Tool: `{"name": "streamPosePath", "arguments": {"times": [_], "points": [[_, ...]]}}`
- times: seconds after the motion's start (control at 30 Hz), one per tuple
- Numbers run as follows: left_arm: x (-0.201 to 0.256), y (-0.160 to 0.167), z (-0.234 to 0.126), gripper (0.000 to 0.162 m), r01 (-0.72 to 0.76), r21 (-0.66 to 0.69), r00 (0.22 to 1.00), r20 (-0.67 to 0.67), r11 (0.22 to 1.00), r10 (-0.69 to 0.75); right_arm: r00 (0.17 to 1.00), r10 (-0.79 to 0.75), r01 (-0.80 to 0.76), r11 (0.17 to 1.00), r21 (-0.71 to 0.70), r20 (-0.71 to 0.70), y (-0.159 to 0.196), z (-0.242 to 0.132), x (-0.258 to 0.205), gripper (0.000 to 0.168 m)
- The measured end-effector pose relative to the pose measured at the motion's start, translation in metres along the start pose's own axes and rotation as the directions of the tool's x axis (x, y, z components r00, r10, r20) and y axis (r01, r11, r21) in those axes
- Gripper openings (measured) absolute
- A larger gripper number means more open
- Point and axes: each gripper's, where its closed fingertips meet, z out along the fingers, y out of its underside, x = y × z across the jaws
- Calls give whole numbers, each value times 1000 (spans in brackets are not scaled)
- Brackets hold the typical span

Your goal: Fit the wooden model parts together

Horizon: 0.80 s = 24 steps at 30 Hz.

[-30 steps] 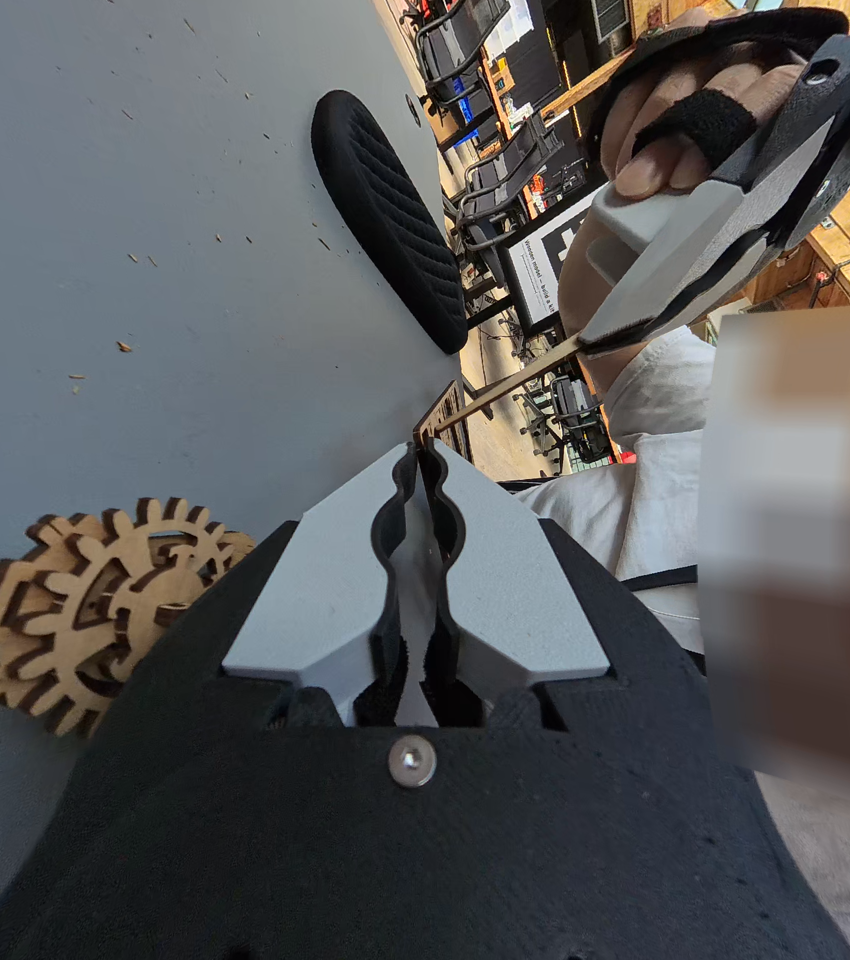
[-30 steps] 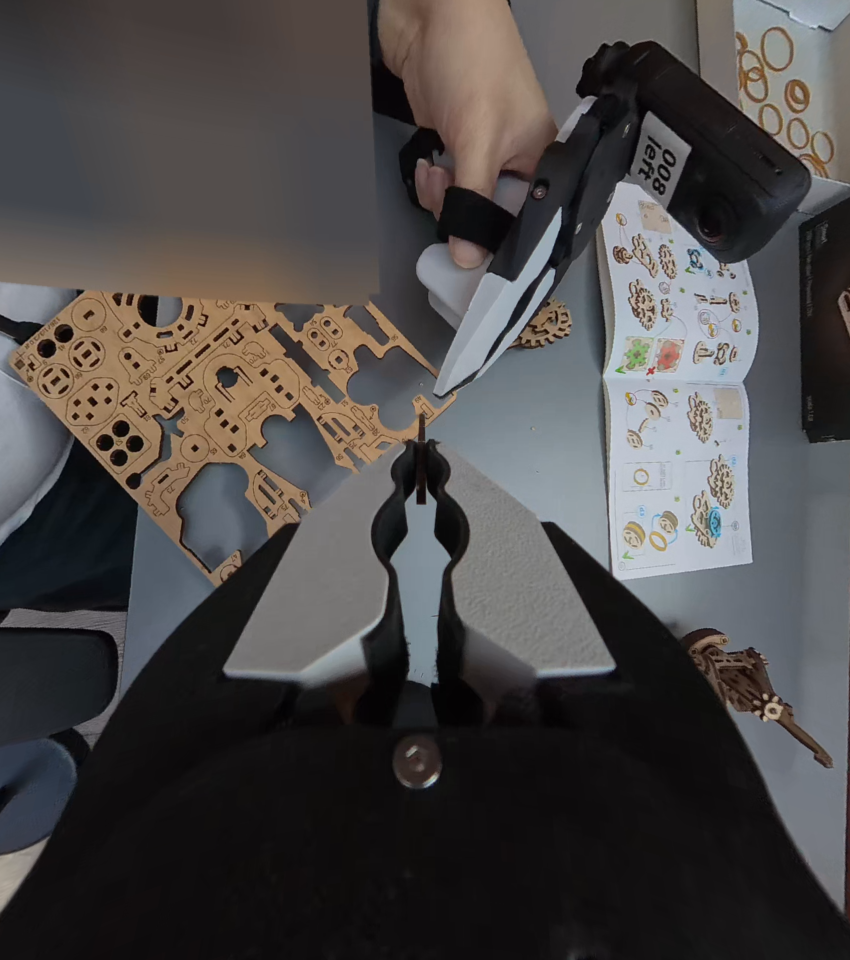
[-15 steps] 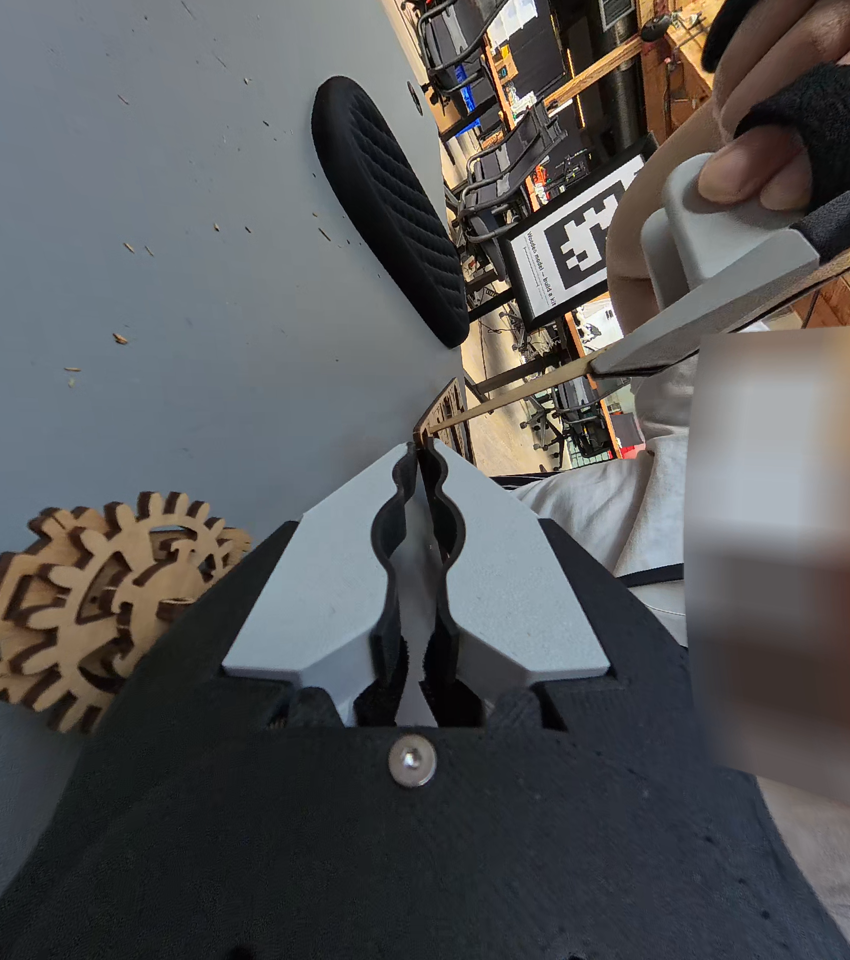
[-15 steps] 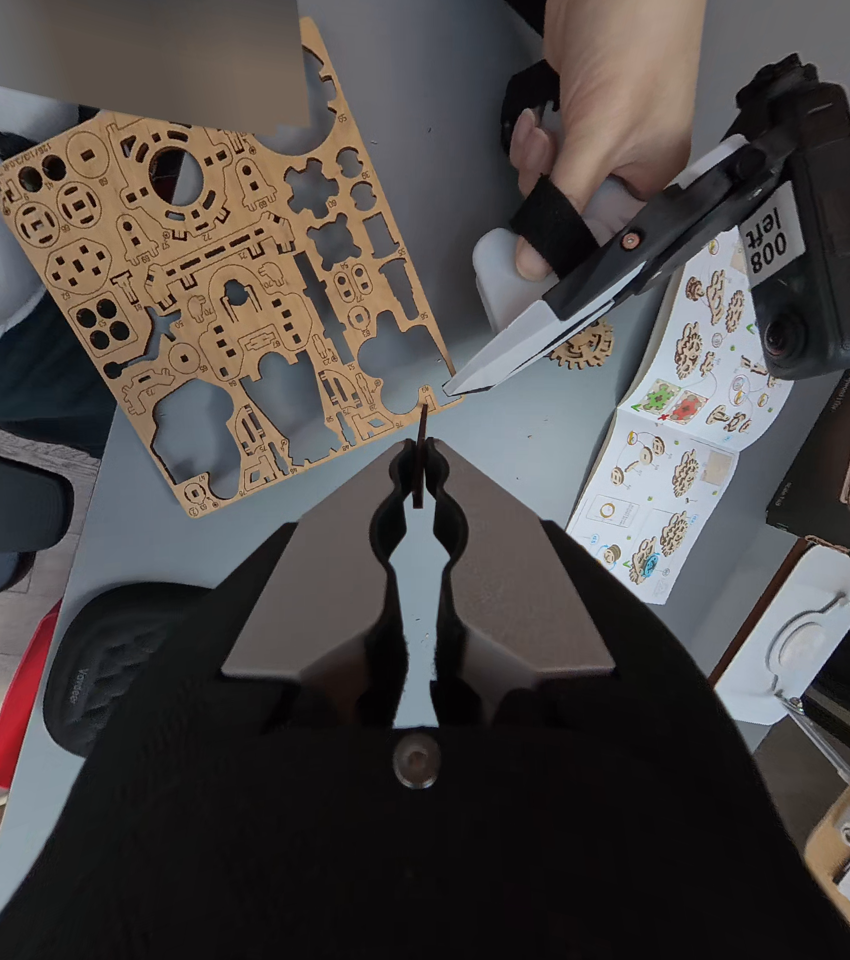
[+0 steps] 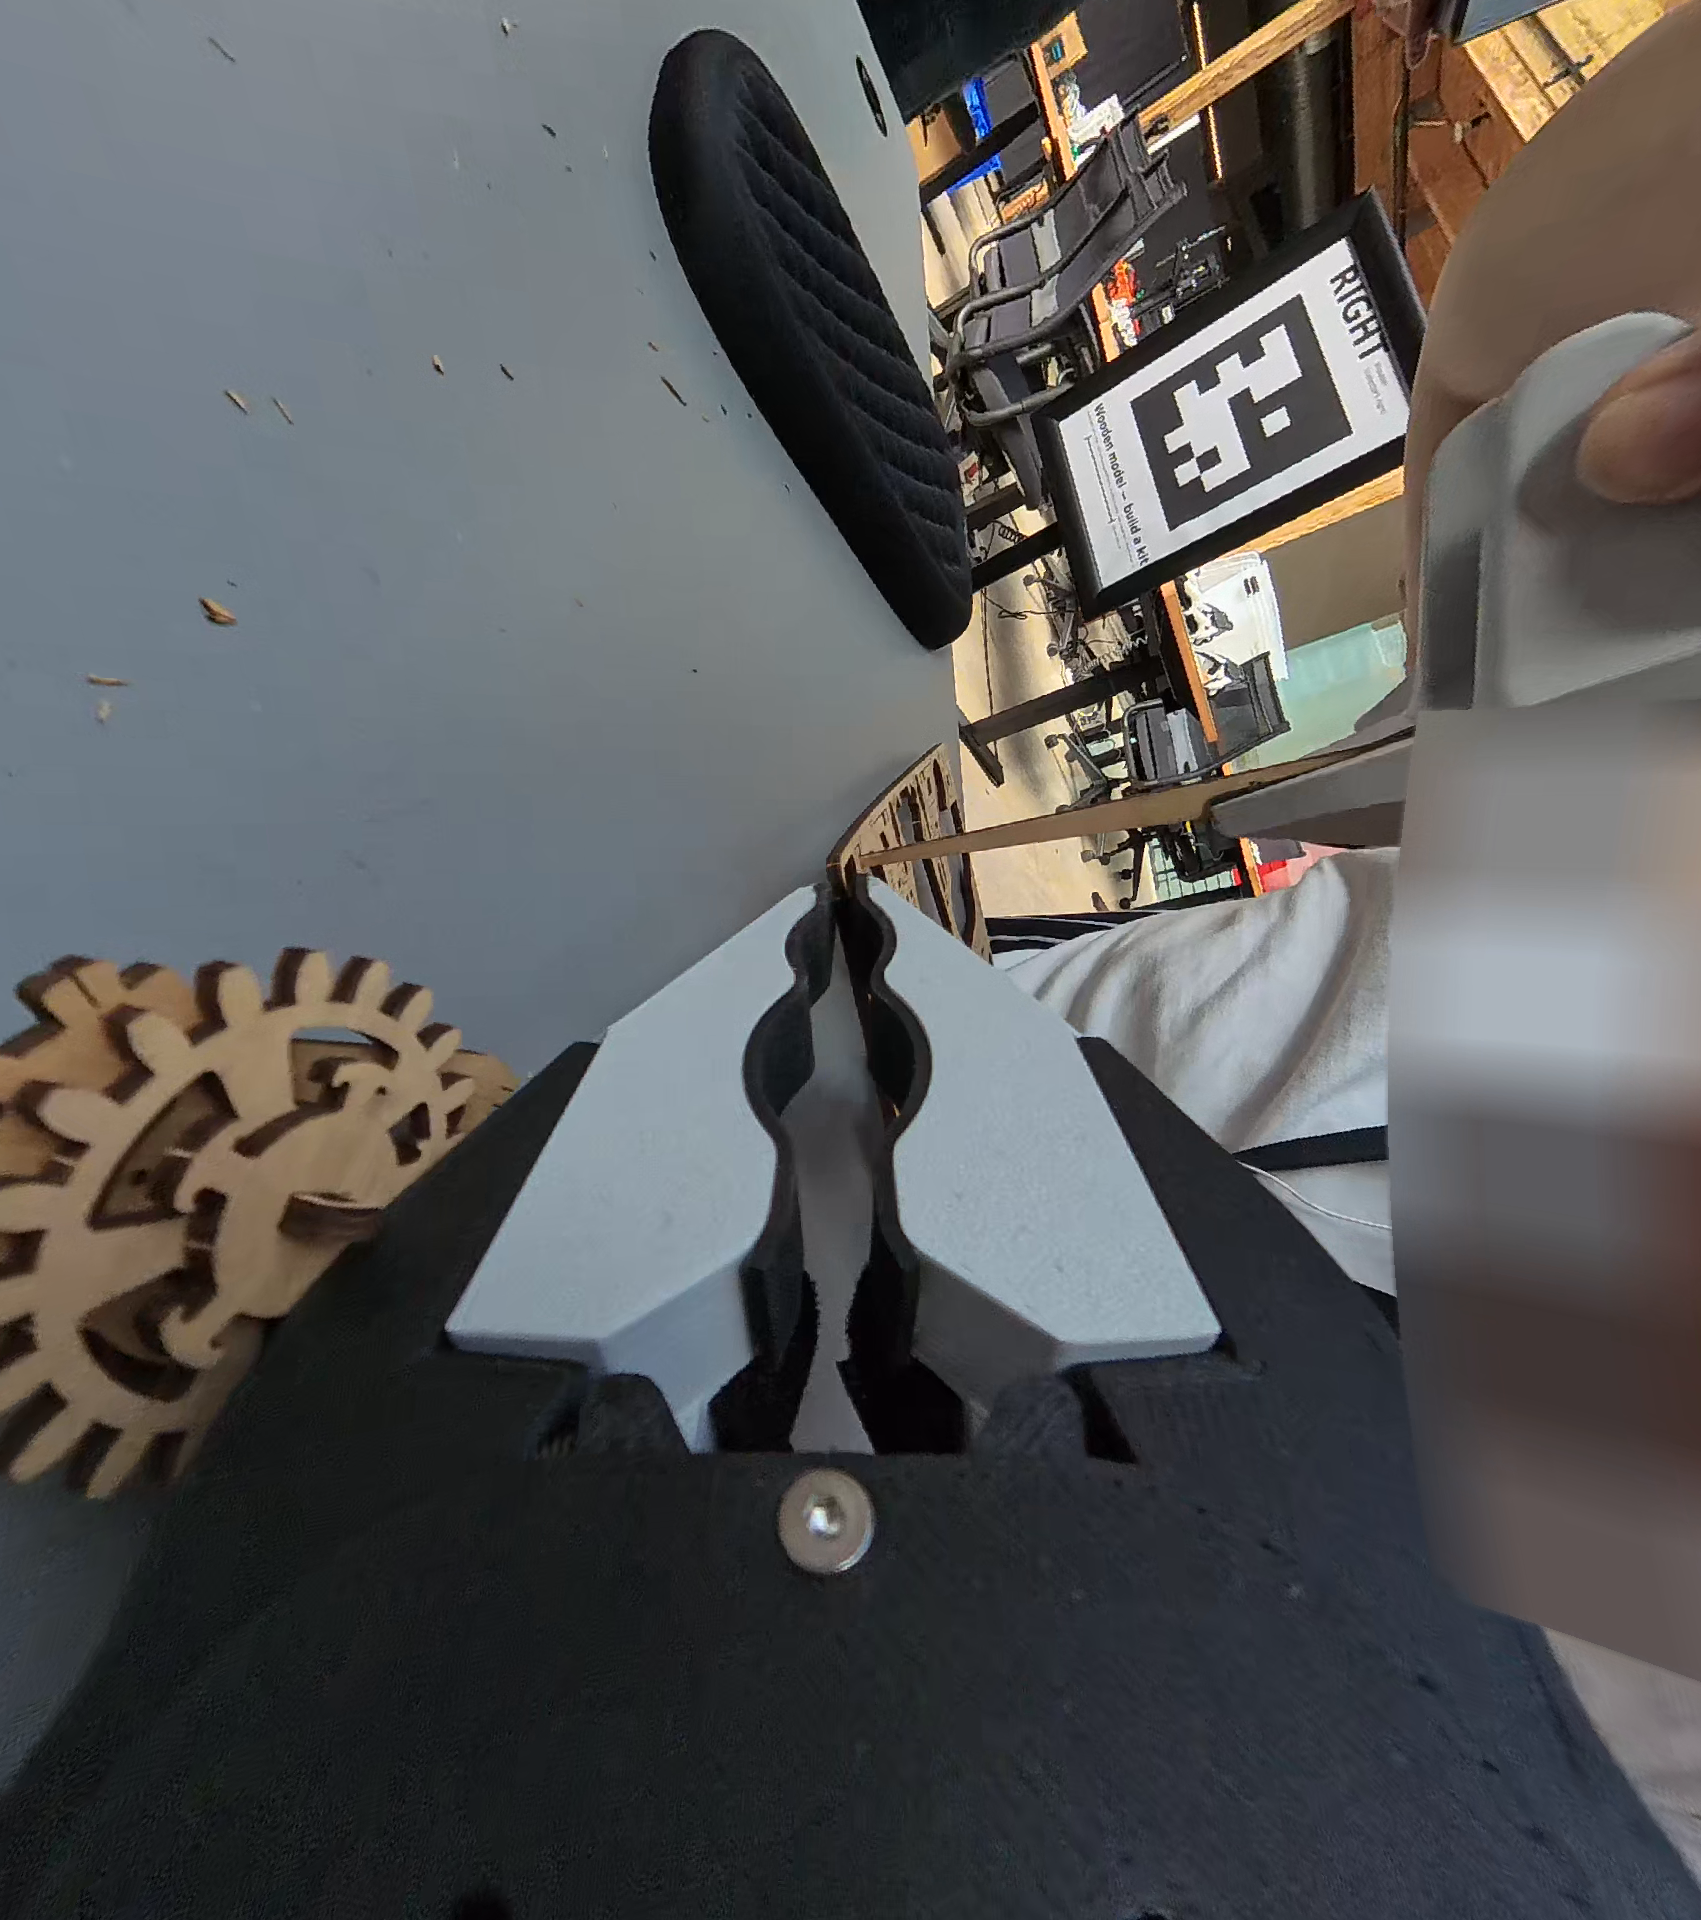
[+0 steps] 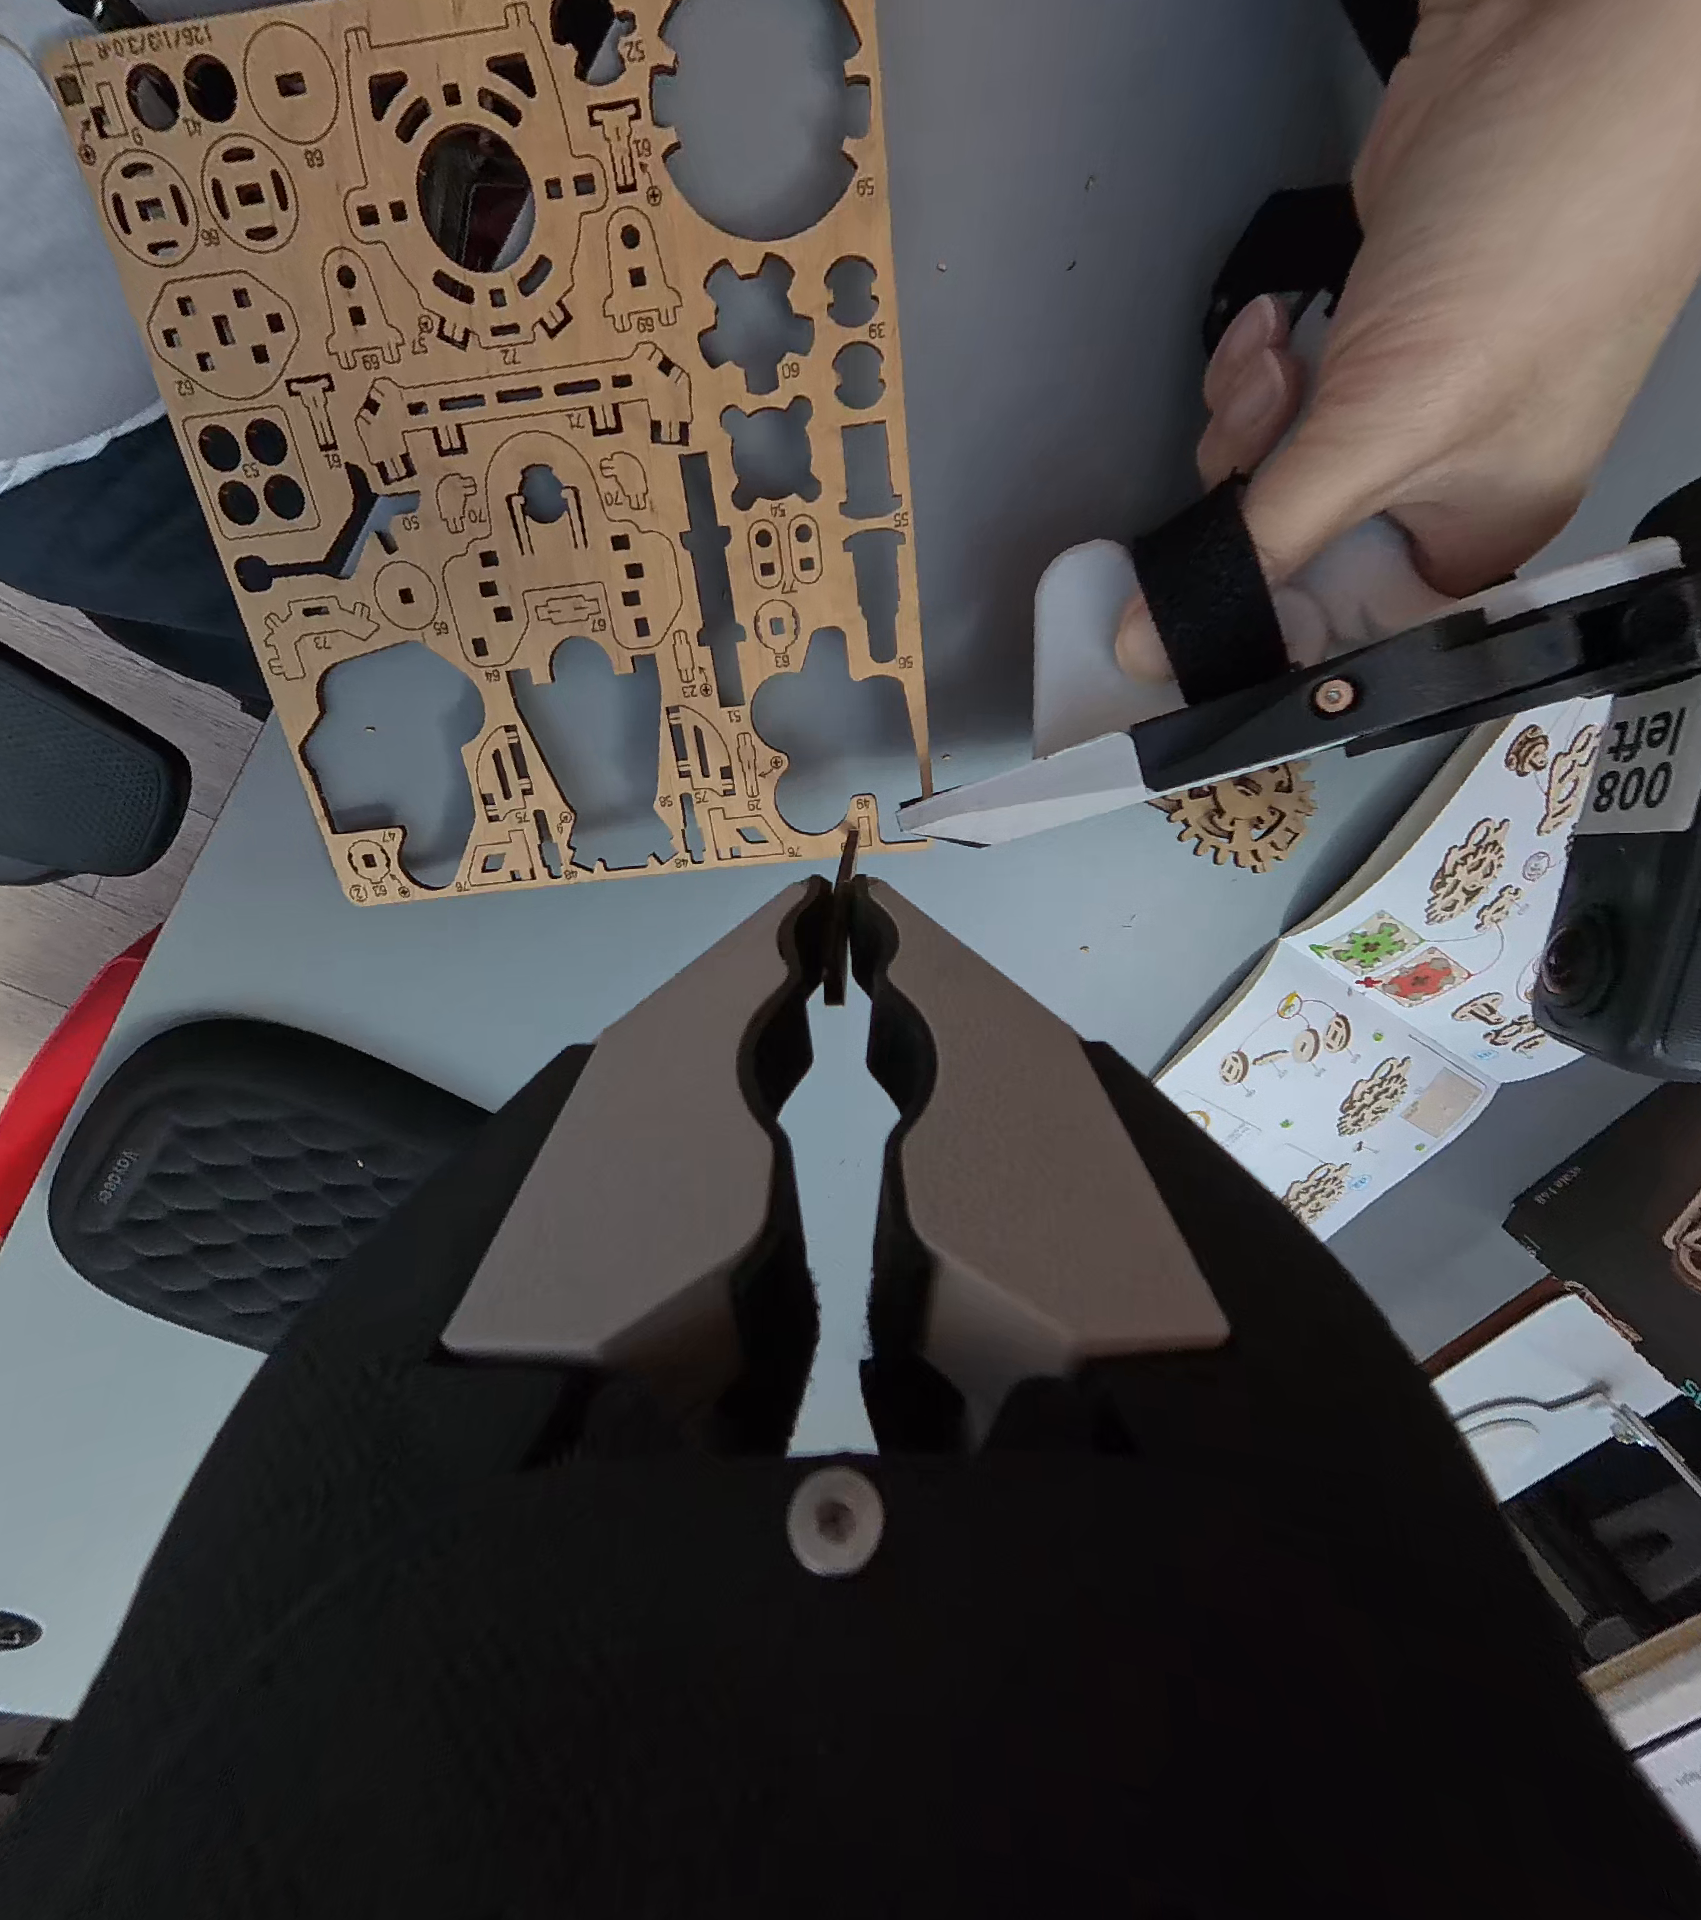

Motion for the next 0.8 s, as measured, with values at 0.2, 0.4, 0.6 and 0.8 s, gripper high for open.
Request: {"name": "streamPosePath", "arguments": {"times": [0.2,0.4,0.6,0.8], "points": [[-2,0,1,0,-5,-2,1000,21,1000,5,999,8,-6,999,37,-51,3,2,-4,3],[-4,1,1,0,-8,-7,999,39,1000,8,993,-3,13,997,75,-122,5,4,-7,3],[-4,-1,-1,0,4,6,999,34,1000,-5,972,-17,49,990,136,-233,4,5,-10,3],[-2,0,-1,1,-42,-6,998,53,999,42,971,89,-43,977,209,-221,8,-1,-8,3]]}}
